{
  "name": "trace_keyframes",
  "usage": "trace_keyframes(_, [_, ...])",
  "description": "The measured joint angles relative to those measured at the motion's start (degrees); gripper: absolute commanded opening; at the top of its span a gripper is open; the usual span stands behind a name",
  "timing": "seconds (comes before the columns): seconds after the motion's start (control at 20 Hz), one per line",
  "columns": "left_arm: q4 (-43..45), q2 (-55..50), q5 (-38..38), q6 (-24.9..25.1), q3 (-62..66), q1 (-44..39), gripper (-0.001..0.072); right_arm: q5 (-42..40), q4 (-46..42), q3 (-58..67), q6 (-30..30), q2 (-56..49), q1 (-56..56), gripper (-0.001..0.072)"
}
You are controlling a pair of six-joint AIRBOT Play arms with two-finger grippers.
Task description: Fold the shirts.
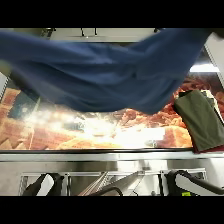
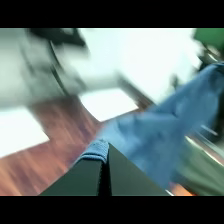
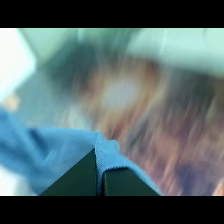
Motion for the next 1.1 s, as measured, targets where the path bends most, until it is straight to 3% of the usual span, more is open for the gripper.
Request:
trace_keyframes(0.2, [2.2,4.9,3.3,-3.4,10.9,8.2,0.0009,-7.7,-1.8,4.9,-3.8,5.0,0.0,0.0017])
trace_keyframes(0.35, [4.1,5.2,3.9,-4.1,5.7,9.2,0.0010,-9.5,-3.1,3.5,-5.9,3.6,0.0,0.0015])
trace_keyframes(0.5, [5.6,1.4,4.1,-1.4,-4.4,3.5,0.0010,-9.0,-4.9,-3.5,-6.0,-3.0,0.5,0.0015])
trace_keyframes(0.65, [13.5,-6.6,5.9,1.0,-13.6,-6.9,0.0010,-9.3,-5.6,-12.6,-5.8,-12.0,2.4,0.0015])
trace_keyframes(0.85, [24.7,-21.7,14.6,2.3,-21.8,-18.5,0.0010,-13.6,-7.3,-19.5,-7.2,-25.4,4.6,0.0015])
trace_keyframes(1.1, [29.9,-44.3,20.2,3.0,-16.5,-24.4,0.0010,-21.4,-8.0,-18.3,-8.7,-40.2,5.5,0.0015])
